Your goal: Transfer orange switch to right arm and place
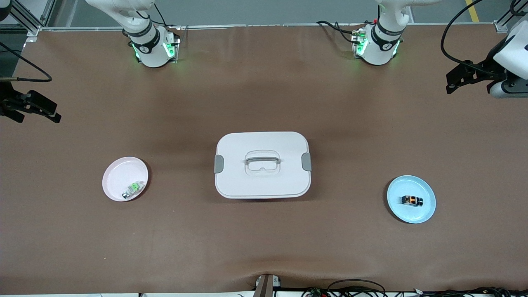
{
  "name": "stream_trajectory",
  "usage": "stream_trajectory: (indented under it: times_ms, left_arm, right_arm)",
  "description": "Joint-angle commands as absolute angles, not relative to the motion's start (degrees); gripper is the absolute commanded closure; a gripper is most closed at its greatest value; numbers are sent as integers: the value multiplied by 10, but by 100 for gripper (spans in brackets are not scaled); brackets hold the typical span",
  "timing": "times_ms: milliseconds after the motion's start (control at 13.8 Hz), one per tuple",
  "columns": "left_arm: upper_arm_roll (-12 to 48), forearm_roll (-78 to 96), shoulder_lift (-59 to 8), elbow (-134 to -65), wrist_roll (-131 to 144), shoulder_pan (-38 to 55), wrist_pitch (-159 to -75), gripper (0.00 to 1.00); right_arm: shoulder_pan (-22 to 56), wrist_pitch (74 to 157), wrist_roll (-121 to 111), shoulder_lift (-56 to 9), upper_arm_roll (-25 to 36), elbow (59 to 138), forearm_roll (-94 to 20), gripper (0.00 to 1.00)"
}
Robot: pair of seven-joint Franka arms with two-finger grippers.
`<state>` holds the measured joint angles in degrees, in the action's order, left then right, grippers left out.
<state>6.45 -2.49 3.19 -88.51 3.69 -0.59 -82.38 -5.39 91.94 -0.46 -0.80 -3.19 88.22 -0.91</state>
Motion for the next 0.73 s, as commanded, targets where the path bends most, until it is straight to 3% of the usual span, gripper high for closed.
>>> stream_trajectory:
  times_ms: [0,653]
  left_arm:
    - [63,-25,30,-875,40,-5,-813,0]
    - [60,-23,-6,-875,43,-16,-839,0]
  right_arm:
    - [-59,927,2,7,-37,899,-13,0]
    - [-60,926,2,7,-37,899,-13,0]
